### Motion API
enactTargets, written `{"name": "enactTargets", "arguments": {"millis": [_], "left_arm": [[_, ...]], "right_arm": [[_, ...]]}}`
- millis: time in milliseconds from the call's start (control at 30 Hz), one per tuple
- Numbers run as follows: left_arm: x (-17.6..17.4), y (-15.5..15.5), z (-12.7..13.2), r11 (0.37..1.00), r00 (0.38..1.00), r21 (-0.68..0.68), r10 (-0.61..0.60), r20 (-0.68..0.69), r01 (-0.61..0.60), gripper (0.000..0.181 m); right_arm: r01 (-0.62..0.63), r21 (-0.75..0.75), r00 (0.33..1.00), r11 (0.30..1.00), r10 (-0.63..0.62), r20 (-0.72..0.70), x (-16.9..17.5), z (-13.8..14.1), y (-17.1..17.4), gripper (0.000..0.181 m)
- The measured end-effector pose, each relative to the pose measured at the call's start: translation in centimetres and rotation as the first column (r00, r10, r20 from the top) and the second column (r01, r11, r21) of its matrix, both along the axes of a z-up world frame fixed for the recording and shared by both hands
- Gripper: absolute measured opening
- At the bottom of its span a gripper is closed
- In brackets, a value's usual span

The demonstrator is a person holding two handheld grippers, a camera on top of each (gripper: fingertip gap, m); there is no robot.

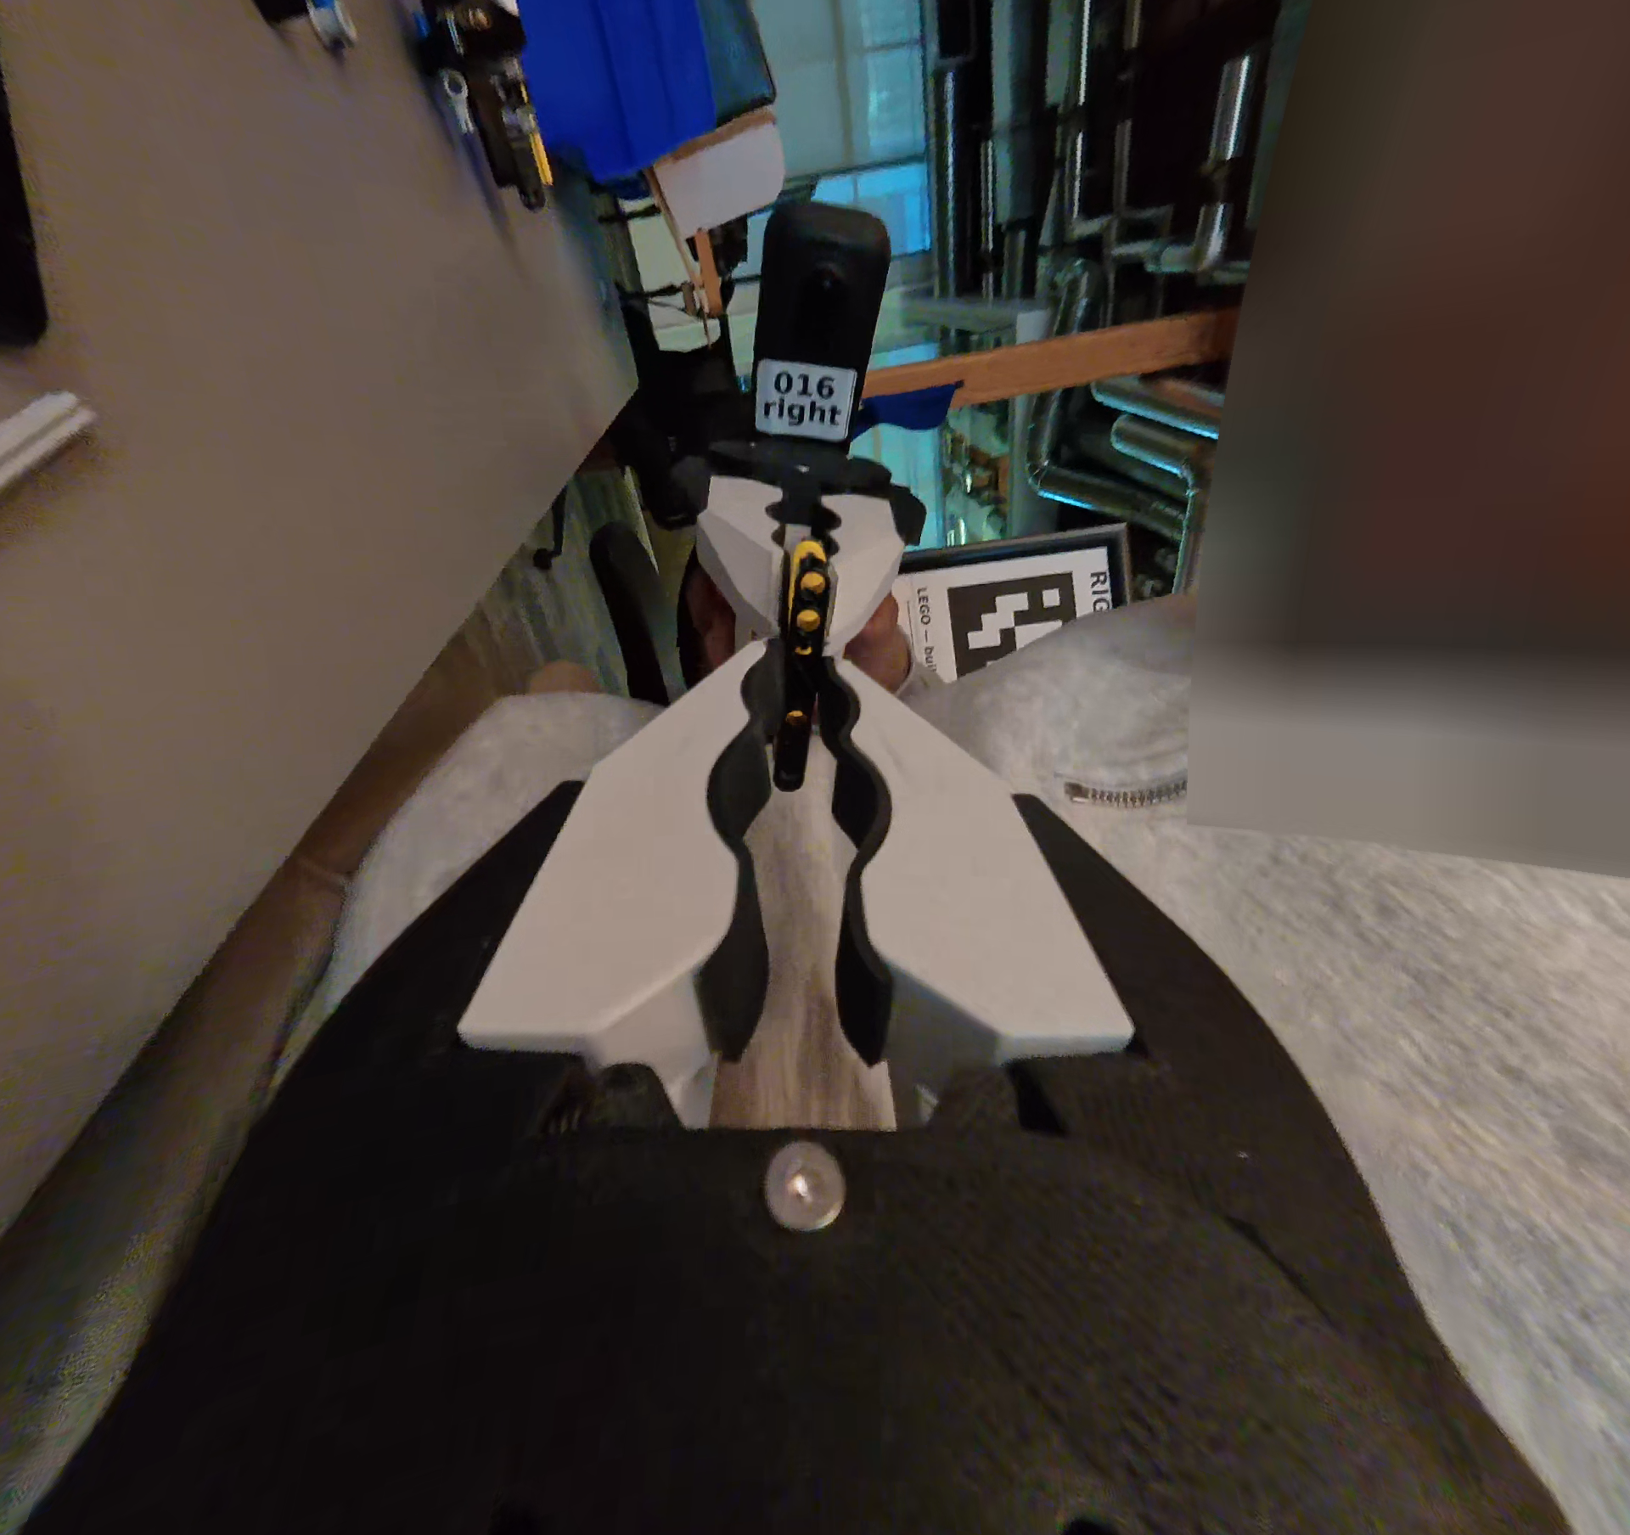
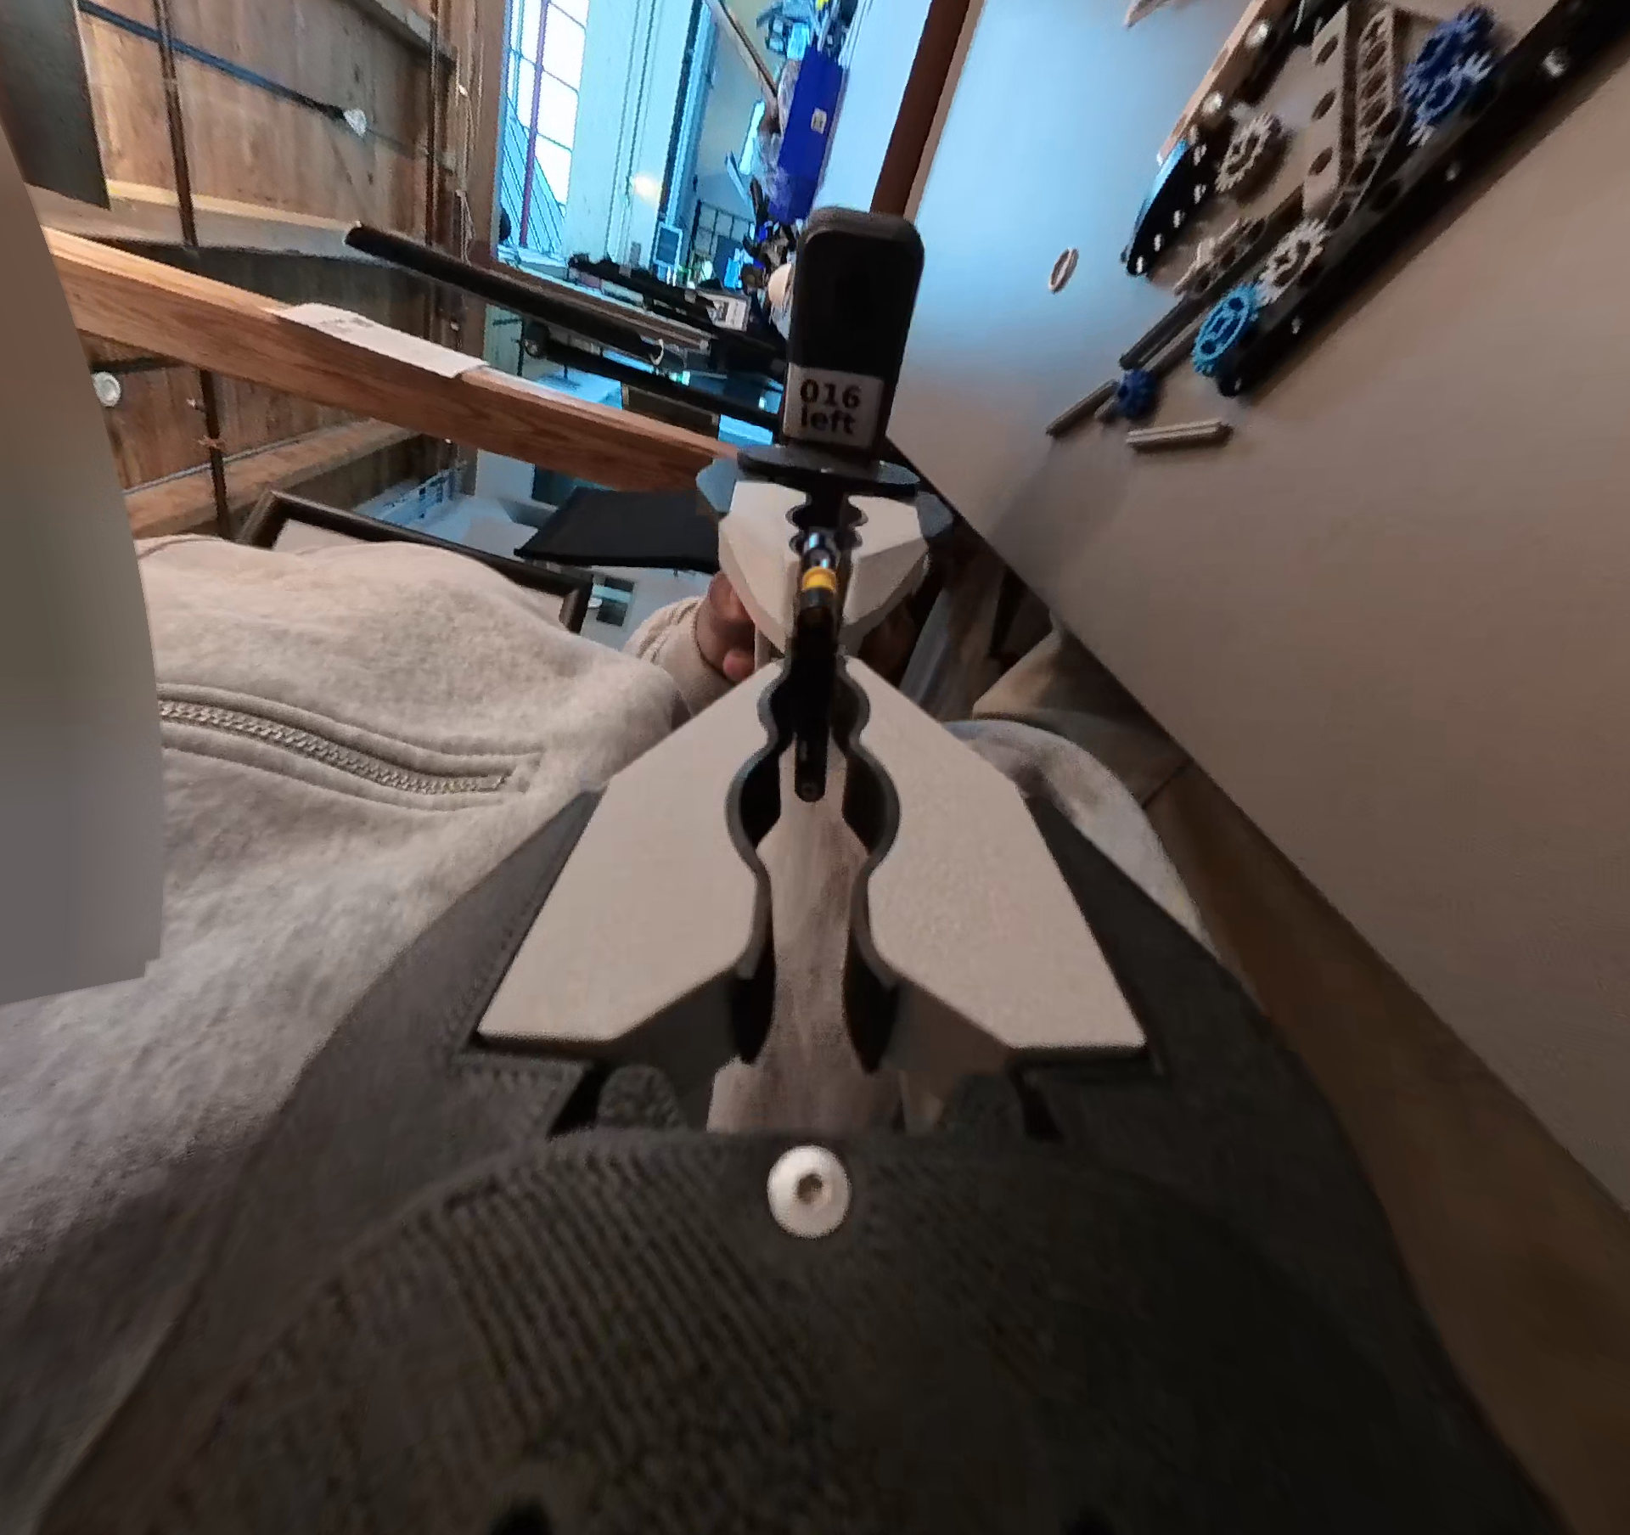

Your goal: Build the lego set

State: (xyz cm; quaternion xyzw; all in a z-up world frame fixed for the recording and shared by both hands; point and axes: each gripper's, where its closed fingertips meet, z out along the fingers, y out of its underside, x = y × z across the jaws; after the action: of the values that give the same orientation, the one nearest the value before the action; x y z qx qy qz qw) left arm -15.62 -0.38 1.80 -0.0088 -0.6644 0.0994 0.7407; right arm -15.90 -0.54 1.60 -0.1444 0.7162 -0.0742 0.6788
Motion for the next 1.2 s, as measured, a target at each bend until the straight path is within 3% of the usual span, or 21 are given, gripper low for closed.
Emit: {"name": "enactTargets", "arguments": {"millis": [133, 300, 400, 533, 700, 933, 1067, 1200], "left_arm": [[-0.2, 0.6, -0.3, 0.999, 1.0, 0.043, -0.011, -0.006, 0.011, 0.004], [-0.3, -0.2, -1.0, 0.995, 0.998, 0.077, 0.065, 0.012, -0.066, 0.006], [0.0, -0.6, -1.2, 0.992, 0.99, 0.036, 0.118, 0.078, -0.121, 0.031], [1.5, -1.1, -0.5, 0.985, 0.985, 0.012, 0.17, 0.039, -0.17, 0.037], [2.0, -1.1, 0.3, 0.986, 0.988, -0.081, 0.151, 0.033, -0.148, 0.005], [3.0, -1.3, 0.8, 0.983, 0.988, -0.125, 0.144, 0.046, -0.137, 0.004], [1.4, -0.2, 0.8, 0.989, 0.994, -0.132, 0.08, 0.079, -0.069, 0.005], [1.5, -0.1, 0.8, 0.99, 0.992, -0.1, 0.103, 0.071, -0.095, 0.0]], "right_arm": [[-0.031, 0.01, 0.999, 0.999, 0.031, -0.022, -0.2, -0.3, 0.4, 0.004], [0.027, 0.021, 0.999, 0.999, -0.027, -0.033, -0.2, -0.8, -0.3, 0.004], [0.031, 0.001, 0.999, 1.0, -0.031, -0.037, 0.0, -0.6, -0.4, 0.004], [0.018, -0.04, 1.0, 0.999, -0.018, -0.005, 0.1, 0.3, -0.3, 0.004], [-0.028, -0.091, 0.999, 0.995, 0.026, -0.025, 0.6, 0.4, 0.3, 0.004], [-0.03, -0.147, 0.998, 0.989, 0.022, -0.051, 0.5, 0.6, 0.1, 0.004], [-0.047, -0.145, 0.997, 0.988, 0.038, -0.06, 0.7, 0.4, 0.7, 0.004], [-0.06, -0.16, 0.995, 0.985, 0.047, -0.088, 0.8, 0.1, 1.0, 0.004]]}}
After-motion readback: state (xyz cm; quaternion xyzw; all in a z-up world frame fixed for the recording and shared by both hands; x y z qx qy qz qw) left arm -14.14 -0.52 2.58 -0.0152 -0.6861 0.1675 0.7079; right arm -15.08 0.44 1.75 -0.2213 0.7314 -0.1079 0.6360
